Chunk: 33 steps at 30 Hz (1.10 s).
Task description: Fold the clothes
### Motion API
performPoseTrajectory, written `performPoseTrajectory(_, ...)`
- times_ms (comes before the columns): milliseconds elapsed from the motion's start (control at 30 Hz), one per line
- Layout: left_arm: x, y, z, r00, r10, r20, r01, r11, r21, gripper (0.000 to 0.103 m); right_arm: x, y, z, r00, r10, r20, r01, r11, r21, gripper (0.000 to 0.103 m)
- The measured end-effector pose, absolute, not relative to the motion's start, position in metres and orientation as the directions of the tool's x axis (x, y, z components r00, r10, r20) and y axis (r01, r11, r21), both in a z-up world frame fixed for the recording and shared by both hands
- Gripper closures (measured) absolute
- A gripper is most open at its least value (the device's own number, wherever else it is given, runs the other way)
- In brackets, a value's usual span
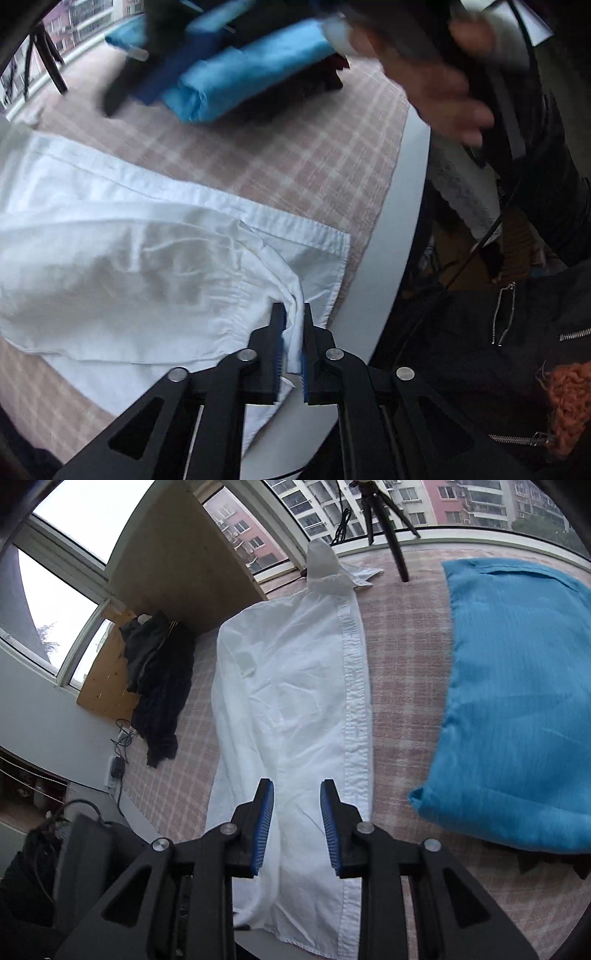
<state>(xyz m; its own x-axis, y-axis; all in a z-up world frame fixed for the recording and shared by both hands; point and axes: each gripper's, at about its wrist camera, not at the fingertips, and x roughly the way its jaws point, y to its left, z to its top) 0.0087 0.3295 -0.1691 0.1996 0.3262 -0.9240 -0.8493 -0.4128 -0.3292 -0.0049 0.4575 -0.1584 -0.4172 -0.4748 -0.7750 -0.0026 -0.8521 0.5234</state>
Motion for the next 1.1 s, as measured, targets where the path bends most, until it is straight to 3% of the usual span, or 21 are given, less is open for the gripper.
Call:
performPoseTrajectory(300, 0.005, 0.267, -0.150, 0.132, 0.402, -0.906, -0.768, -0.537, -0.350, 0.080, -0.109, 0.393, -0.155, -0.364, -0.510, -0.779, 0.166, -0.859, 0.485, 0.077)
performPoseTrajectory(333, 0.003, 0.259, -0.149, 0.111, 0.399, -0.910, -0.758, -0.558, -0.337, 0.079, -0.124, 0.381, -0.151, -0.365, -0.503, -0.784, 0.196, -0.864, 0.463, 0.074)
performPoseTrajectory(433, -0.005, 0.242, -0.152, 0.085, 0.418, -0.905, -0.710, -0.611, -0.349, 0.079, -0.171, 0.346, -0.145, -0.363, -0.464, -0.808, 0.267, -0.882, 0.387, 0.052)
performPoseTrajectory(633, -0.028, 0.197, -0.162, 0.013, 0.439, -0.899, -0.583, -0.727, -0.363, 0.079, -0.247, 0.309, -0.181, -0.280, -0.274, -0.920, 0.293, -0.937, 0.189, 0.051)
performPoseTrajectory(767, -0.049, 0.170, -0.171, -0.028, 0.424, -0.905, -0.494, -0.793, -0.356, 0.079, -0.268, 0.306, -0.204, -0.212, -0.341, -0.916, 0.295, -0.916, 0.272, 0.051)
performPoseTrajectory(800, -0.054, 0.168, -0.171, -0.035, 0.421, -0.906, -0.483, -0.801, -0.353, 0.079, -0.271, 0.306, -0.208, -0.197, -0.366, -0.910, 0.293, -0.908, 0.301, 0.052)
performPoseTrajectory(833, -0.058, 0.166, -0.172, -0.042, 0.418, -0.908, -0.472, -0.809, -0.350, 0.079, -0.274, 0.306, -0.212, -0.184, -0.386, -0.904, 0.293, -0.900, 0.324, 0.060)
performPoseTrajectory(867, -0.062, 0.166, -0.173, -0.047, 0.414, -0.909, -0.469, -0.813, -0.345, 0.079, -0.276, 0.305, -0.215, -0.176, -0.395, -0.902, 0.302, -0.893, 0.333, 0.078)
performPoseTrajectory(933, -0.068, 0.169, -0.174, -0.064, 0.397, -0.916, -0.475, -0.819, -0.322, 0.079, -0.281, 0.310, -0.222, -0.183, -0.364, -0.913, 0.279, -0.910, 0.307, 0.097)
performPoseTrajectory(1033, -0.082, 0.170, -0.178, -0.074, 0.398, -0.915, -0.460, -0.827, -0.323, 0.079, -0.287, 0.335, -0.232, -0.223, -0.269, -0.937, 0.198, -0.954, 0.226, 0.096)
performPoseTrajectory(1100, -0.091, 0.170, -0.181, -0.078, 0.399, -0.914, -0.451, -0.832, -0.325, 0.079, -0.283, 0.353, -0.226, -0.237, -0.279, -0.931, 0.157, -0.956, 0.247, 0.094)
